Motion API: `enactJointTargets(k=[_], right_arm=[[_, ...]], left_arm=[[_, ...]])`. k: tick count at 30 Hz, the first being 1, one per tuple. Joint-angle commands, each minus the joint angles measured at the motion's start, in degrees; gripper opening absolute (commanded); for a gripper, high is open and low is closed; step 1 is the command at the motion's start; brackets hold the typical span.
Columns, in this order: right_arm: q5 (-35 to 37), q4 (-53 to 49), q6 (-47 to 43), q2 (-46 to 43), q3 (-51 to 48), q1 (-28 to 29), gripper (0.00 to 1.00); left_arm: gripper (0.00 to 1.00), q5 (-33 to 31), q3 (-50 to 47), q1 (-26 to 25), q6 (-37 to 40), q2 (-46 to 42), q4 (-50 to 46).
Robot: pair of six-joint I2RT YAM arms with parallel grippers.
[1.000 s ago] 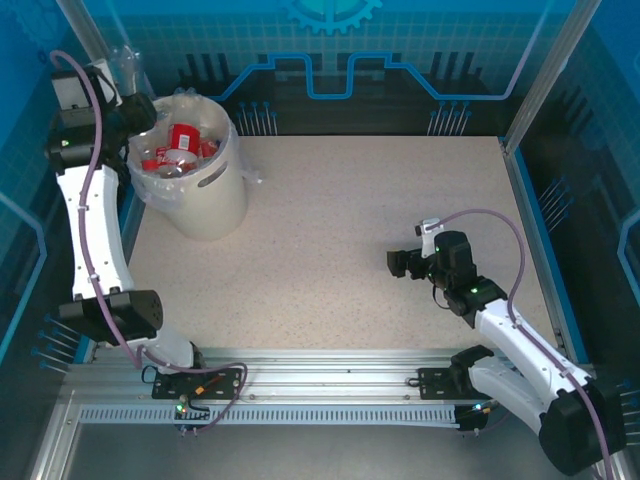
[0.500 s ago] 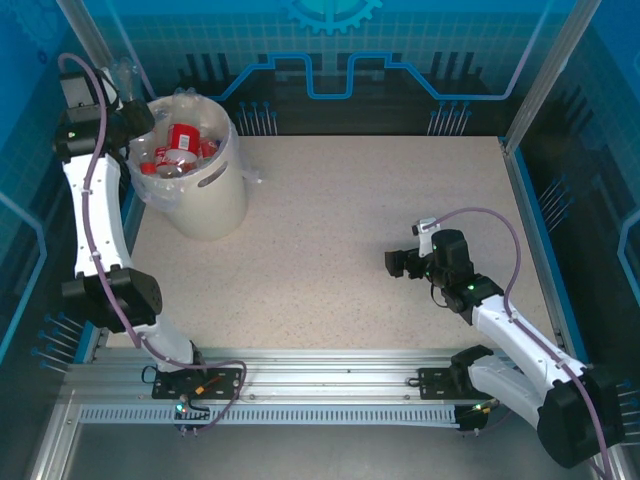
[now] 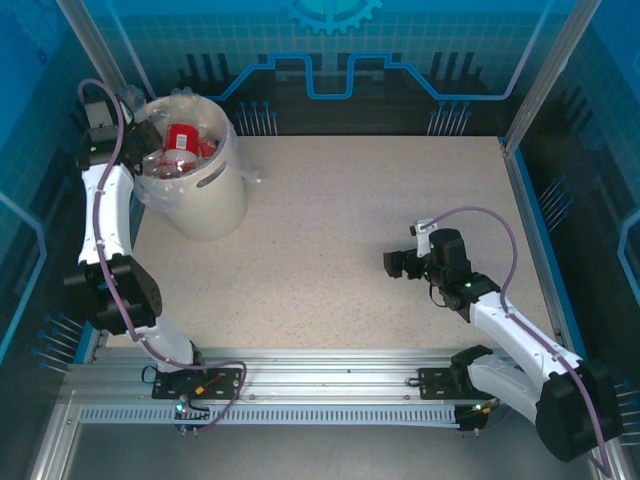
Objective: Put the plastic bottles in the bin
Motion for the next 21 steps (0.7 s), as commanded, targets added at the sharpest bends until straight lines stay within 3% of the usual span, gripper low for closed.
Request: enactJointTargets(k=[1,8,15,21], right_arm=[[-0.8,1.8,-0.7,0.6,1.4,0.7,1.0],[-1.3,2.4,-0.5,1.5,1.9,0.7,1.0],[-1.5,2.8,0.3,1.5,1.4,1.0,1.0],[-0.4,1.1,-0.8,0.1,1.7,1.0,1.0]], left_arm=[[0.48,-0.2,-3.3,-0.1,-0.6,-4.4,-1.1],[0.86,2.9,0.8,-0.2,1.3,-5.5,-3.5],[0.93,4.9,8.1,-0.7,1.5,-3.7,-7.4],[0.98,-0.2,9.5,-0.3,2.7,-5.6,-8.9]])
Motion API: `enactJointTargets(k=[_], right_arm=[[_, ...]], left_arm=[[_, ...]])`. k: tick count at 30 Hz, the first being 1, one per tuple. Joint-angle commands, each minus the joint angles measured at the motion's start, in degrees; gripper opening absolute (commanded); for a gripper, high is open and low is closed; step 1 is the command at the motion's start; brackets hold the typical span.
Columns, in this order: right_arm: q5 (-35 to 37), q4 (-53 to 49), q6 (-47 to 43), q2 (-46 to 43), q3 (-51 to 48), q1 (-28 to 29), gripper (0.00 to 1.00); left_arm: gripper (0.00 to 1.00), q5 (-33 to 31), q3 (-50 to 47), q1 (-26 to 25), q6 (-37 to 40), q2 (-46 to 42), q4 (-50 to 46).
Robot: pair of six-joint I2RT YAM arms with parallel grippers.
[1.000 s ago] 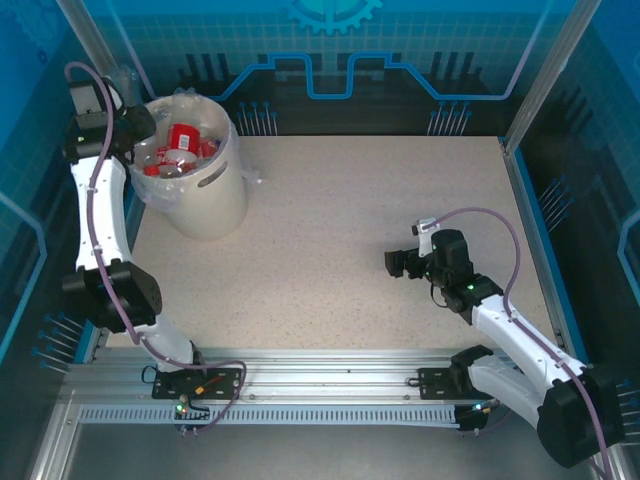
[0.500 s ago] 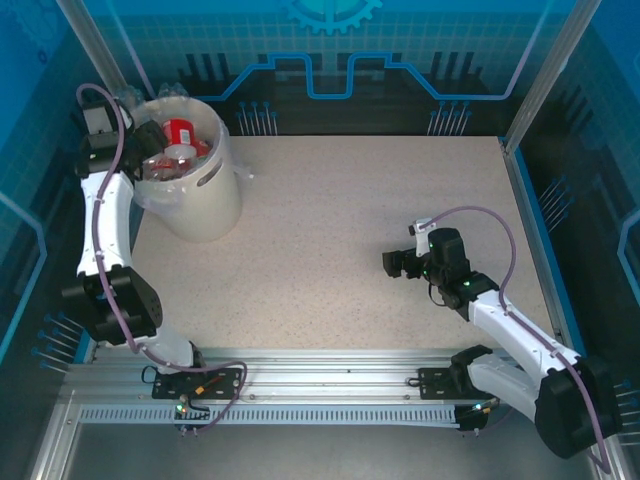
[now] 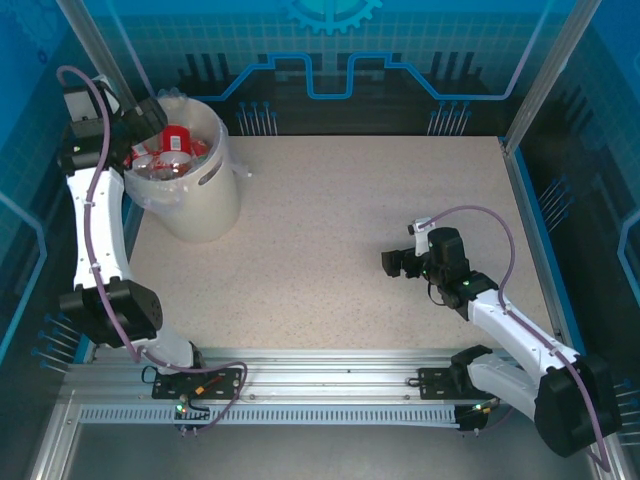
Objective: Put the plastic bottles in the bin
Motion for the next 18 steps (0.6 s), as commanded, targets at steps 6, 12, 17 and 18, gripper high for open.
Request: enactJointTargets(k=[6,12,17,18], right_arm=[[1.0,0.3,-0.8,-1.3,1.1,1.0,1.0],[2.2,-0.4,-2.1,-1.8,2.7,1.0,1.0],[4.1,-1.4,-3.5,-2.6,3.7,0.5,1.0],[4.7,-1.5,-3.7,-2.8,3.7,0.3,1.0]], left_arm=[[0.97,-1.9,2.8,0.1,3.0,-4.9,-6.5],[0.97,-11.2,-2.8,-13.1,9.4,-13.9,-6.3],[0.98,-18.3,-17.4,-31.2,10.5,-23.3,1.1],[0.98,-20.3,-21.4,-35.2,11.0,-24.7,2.8]])
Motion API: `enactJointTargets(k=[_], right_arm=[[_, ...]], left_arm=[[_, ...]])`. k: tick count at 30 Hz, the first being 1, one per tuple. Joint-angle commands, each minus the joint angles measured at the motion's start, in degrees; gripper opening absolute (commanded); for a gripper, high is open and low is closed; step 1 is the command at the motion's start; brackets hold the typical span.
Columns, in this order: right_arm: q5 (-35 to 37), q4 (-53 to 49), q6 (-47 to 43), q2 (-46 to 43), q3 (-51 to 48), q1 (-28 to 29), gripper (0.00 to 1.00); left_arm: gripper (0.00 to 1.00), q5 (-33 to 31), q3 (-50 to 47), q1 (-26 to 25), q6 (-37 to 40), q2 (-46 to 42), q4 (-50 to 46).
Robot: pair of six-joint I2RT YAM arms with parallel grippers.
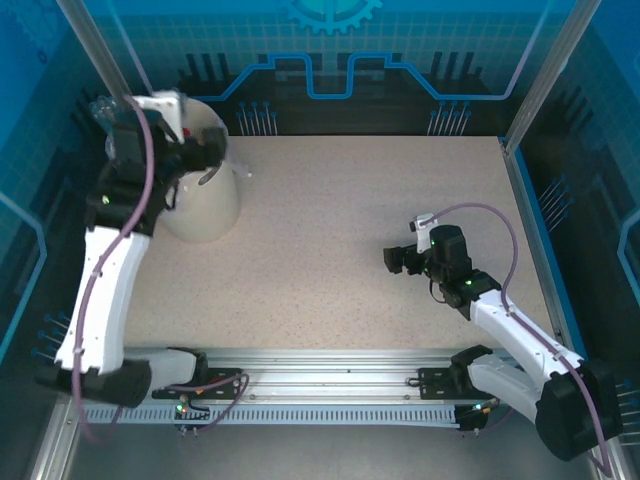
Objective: Put the plastic bottles in the bin
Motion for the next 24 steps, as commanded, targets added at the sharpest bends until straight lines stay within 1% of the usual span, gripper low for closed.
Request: enactJointTargets(k=[1,2,4,7,9,11,14,17,21,23,24], right_arm=[[2.8,-0.6,-1.7,-1.5,1.8,0.1,1.0],[3.4,-0.6,-1.8,-1.7,1.7,-0.3,1.0],[4.4,-0.5,-2.2,-1.9,1.5,-1.1,1.0],[7.0,0.6,-4.0,-1.6,0.3,-2.4,1.0],[9.0,1.1,-5.1,-1.2,-0.4,-3.4,1.0],[9.8,2.5,-5.6,-0.9,-1.5,-4.5,1.0],[10.7,6.9,-5.9,0.0,-4.4,-5.7,1.0],[11.9,10.5,-6.1,2.2,-6.2,-6.4,1.0],[13.7,17.7,-7.1,6.5,-8.6,-6.7,1.0],[15.2,20.8,-7.5,8.8,-9.5,-6.8,1.0],[15.7,20.7,-7.3,9.3,-8.9,-6.9,1.0]], left_arm=[[0.99,-10.0,-10.7,-9.1,2.8,-3.5,4.7],[0.99,-11.7,-14.5,-11.4,2.0,-4.6,5.8],[0.99,-12.7,-22.6,-13.2,0.1,-7.2,9.4],[0.99,-11.5,-36.6,-13.3,-2.3,-11.5,18.5],[0.99,-12.5,-44.5,-13.2,-1.8,-13.2,25.2],[0.99,-13.8,-50.4,-12.9,-0.4,-13.4,31.3],[0.99,-14.2,-57.2,-11.0,0.0,-12.0,39.1],[0.99,-14.2,-61.7,-7.2,-1.4,-9.5,45.0],[0.99,-11.6,-66.8,-2.8,-0.9,-7.1,54.4],[0.99,-10.8,-68.1,-1.2,-0.2,-5.7,57.3],[0.99,-10.1,-68.6,-0.4,0.2,-4.8,58.5]])
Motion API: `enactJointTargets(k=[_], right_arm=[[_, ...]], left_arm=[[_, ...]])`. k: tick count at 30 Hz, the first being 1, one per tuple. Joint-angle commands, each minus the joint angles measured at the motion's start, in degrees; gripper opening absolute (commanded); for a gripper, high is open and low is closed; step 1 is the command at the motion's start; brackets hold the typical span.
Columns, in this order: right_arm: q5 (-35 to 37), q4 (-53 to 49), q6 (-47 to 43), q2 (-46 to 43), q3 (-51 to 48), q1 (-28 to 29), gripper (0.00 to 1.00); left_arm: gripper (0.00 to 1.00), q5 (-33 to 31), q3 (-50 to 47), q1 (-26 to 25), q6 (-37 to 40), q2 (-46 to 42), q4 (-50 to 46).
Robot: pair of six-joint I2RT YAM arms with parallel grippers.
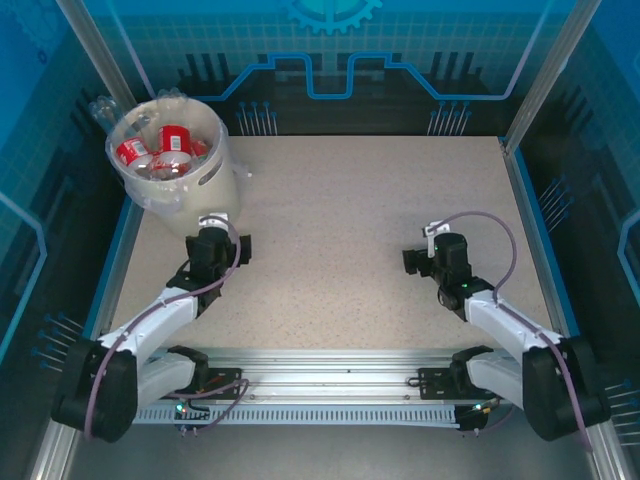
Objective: Put the plastic bottles in the bin
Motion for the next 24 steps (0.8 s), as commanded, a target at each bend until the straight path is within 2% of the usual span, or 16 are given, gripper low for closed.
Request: enactJointTargets(k=[1,6,15,18,21,24], right_arm=[[3.7,10.0,-1.6,1.8,-0.7,-1.0,1.0],[5.1,19.0,-3.3,3.9,-2.4,-1.1,1.0],[4.2,32.0,-5.5,9.3,-3.6,-1.7,1.0],[3.8,36.2,-6.3,11.9,-3.4,-1.8,1.0],[3.5,40.4,-7.3,14.8,-3.0,-1.8,0.99],[3.0,47.9,-8.0,20.6,-3.7,-2.3,0.98]], left_arm=[[0.99,2.4,-2.1,2.4,0.7,2.3,11.5],[0.99,3.4,-4.0,4.4,2.7,8.1,19.5],[0.99,7.0,-1.4,7.2,3.6,15.4,27.2],[0.99,8.4,0.0,7.5,4.2,18.3,29.6],[0.99,9.7,-0.5,8.4,3.9,23.7,36.8],[0.99,10.7,-0.8,9.5,2.5,23.2,36.4]])
